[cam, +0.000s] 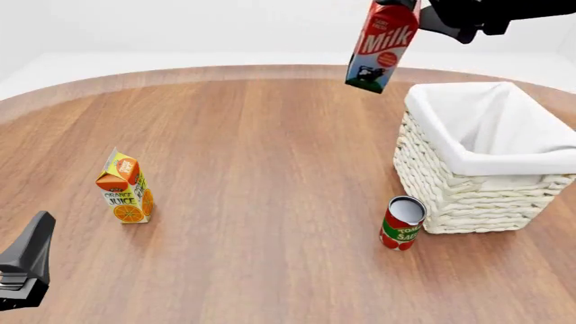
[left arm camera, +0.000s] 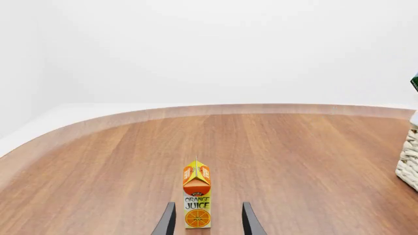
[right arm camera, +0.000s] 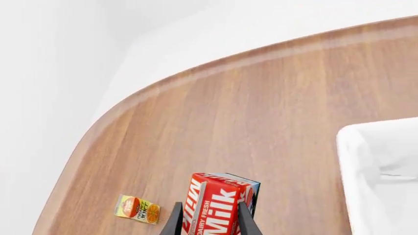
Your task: Pick the milk and place it in the basket.
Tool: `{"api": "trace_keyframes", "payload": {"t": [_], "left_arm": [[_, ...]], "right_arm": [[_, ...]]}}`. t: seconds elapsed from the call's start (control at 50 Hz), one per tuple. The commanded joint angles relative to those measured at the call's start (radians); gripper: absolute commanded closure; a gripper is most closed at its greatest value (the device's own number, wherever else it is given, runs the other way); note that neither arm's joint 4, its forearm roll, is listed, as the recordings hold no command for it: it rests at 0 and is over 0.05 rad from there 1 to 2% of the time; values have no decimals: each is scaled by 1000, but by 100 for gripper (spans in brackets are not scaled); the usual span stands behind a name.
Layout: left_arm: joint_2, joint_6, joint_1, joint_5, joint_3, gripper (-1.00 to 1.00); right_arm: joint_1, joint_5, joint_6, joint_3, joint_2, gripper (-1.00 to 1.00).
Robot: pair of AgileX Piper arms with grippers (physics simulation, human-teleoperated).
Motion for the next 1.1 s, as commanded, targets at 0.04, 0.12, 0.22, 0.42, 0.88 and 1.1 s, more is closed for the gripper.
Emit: {"api": "trace_keyframes", "payload": {"t": [0.04, 0.12, 0.22, 0.42, 0.88, 1.1], "left_arm": [[0, 0, 0, 0, 0, -100], [0, 0, 0, 0, 0, -100], [0, 0, 0, 0, 0, -100], [0, 0, 0, 0, 0, -100], [0, 0, 0, 0, 0, -100], [0, 0, 0, 0, 0, -100]], "right_arm": [[-42, 0, 6, 0, -42, 100], [-55, 2, 4, 0, -47, 100], [-70, 2, 1, 2, -52, 100], [-100, 4, -1, 9, -59, 100], [-180, 20, -5, 9, -90, 100], [-223, 25, -6, 23, -108, 100]]}}
